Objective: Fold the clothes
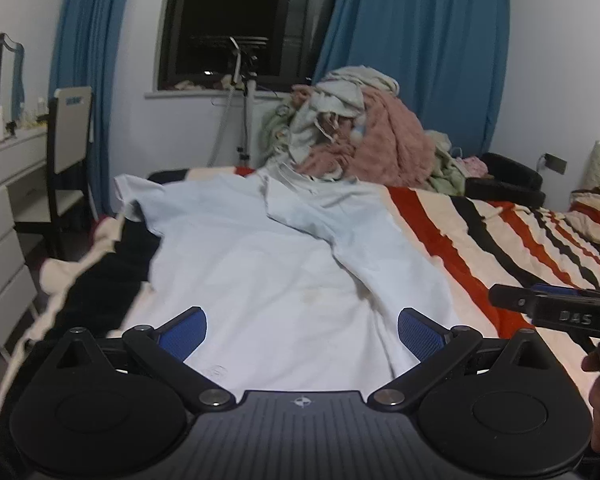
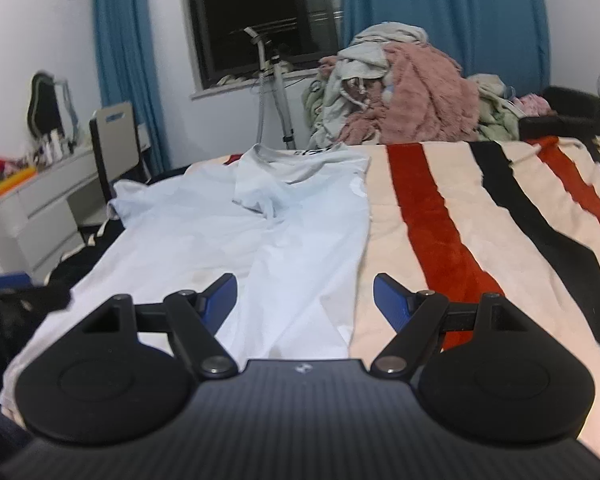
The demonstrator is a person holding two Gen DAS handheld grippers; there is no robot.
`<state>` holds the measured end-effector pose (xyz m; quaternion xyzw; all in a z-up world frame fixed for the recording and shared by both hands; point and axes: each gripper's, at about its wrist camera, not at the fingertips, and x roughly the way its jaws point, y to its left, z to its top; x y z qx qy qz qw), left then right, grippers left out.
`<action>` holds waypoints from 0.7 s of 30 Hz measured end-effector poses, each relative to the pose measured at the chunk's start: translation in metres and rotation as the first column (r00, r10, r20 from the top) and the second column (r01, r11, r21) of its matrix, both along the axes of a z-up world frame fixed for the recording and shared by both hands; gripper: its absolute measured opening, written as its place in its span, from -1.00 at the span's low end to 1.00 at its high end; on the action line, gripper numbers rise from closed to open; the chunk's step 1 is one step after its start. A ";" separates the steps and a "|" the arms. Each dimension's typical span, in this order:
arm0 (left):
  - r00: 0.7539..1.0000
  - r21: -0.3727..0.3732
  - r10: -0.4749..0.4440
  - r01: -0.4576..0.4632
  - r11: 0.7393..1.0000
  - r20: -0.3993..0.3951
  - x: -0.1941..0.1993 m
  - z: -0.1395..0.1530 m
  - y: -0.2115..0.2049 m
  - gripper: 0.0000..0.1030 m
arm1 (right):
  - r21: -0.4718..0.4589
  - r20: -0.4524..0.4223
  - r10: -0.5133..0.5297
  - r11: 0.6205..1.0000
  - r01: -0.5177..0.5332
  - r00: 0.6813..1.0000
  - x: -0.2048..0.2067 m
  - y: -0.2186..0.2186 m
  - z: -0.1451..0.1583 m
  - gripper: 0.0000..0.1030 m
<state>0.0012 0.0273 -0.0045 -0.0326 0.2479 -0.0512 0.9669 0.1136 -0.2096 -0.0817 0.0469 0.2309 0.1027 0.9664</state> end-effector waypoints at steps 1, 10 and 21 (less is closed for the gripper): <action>1.000 0.001 0.007 -0.007 1.000 0.005 -0.002 0.003 0.004 0.99 | -0.015 -0.001 0.016 1.000 -0.016 1.000 0.007 0.006 0.003 0.49; 0.991 -0.054 0.131 -0.132 0.990 -0.018 -0.001 0.009 0.052 0.99 | -0.095 -0.086 0.228 0.967 -0.236 0.970 0.127 0.104 0.015 0.47; 0.964 -0.070 0.263 -0.261 0.963 0.029 0.030 -0.007 0.093 0.98 | -0.162 -0.088 0.500 0.846 -0.508 0.861 0.244 0.297 -0.022 0.47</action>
